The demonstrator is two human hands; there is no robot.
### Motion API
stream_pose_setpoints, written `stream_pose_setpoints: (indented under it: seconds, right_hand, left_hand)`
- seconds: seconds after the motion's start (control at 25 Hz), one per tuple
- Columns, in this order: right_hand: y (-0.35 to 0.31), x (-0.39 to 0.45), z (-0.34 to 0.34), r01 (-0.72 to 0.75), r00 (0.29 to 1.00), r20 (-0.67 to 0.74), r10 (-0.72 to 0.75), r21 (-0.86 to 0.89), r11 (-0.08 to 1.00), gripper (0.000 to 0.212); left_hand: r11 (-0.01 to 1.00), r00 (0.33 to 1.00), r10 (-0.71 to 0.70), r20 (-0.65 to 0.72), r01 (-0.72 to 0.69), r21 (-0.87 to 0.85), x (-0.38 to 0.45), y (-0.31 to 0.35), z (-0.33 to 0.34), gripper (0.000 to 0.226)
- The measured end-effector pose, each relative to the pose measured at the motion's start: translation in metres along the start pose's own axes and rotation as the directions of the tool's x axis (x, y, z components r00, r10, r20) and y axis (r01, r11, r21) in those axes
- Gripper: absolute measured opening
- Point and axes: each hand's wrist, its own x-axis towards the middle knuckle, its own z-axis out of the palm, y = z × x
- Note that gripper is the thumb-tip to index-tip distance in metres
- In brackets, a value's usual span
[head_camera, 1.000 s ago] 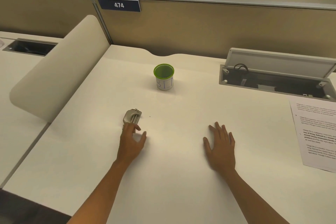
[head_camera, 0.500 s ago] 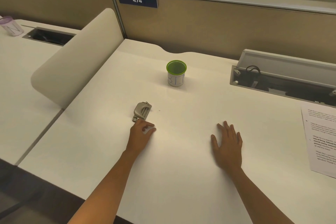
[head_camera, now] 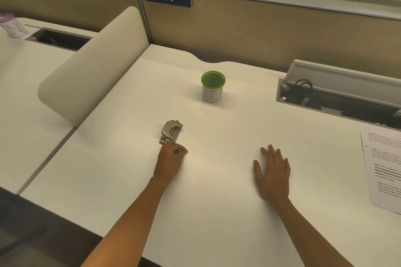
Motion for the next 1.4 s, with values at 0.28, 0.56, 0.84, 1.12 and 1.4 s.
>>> stream_pose_setpoints:
  seconds: [0.28,0.56,0.84,1.12,1.4]
  right_hand:
    - [-0.046,0.020,0.016,0.094,0.995,-0.028,-0.091,0.168,0.981,0.033]
    - [-0.125,0.052,0.047,0.225,0.925,0.180,-0.335,0.451,0.864,0.023]
    - [-0.180,0.088,0.065,0.151,0.900,0.328,-0.289,0.386,0.910,0.028]
    - [-0.196,0.103,0.070,0.191,0.910,0.323,-0.260,0.231,0.954,0.015]
    - [-0.184,0.093,0.068,0.359,0.848,0.360,-0.389,0.148,0.921,0.013]
  left_hand:
    - [0.993,0.997,-0.038,-0.072,0.029,-0.115,-0.018,-0.005,0.002,0.013]
    - [0.939,0.964,-0.235,-0.128,0.191,-0.286,-0.022,-0.007,-0.003,0.018]
    - [0.931,0.967,-0.216,-0.133,0.163,-0.325,-0.024,-0.004,-0.005,0.027]
    - [0.913,0.971,-0.218,-0.099,0.166,-0.373,-0.021,0.006,-0.003,0.030]
    - [0.932,0.959,-0.013,-0.284,-0.091,-0.350,0.092,0.102,-0.010,0.014]
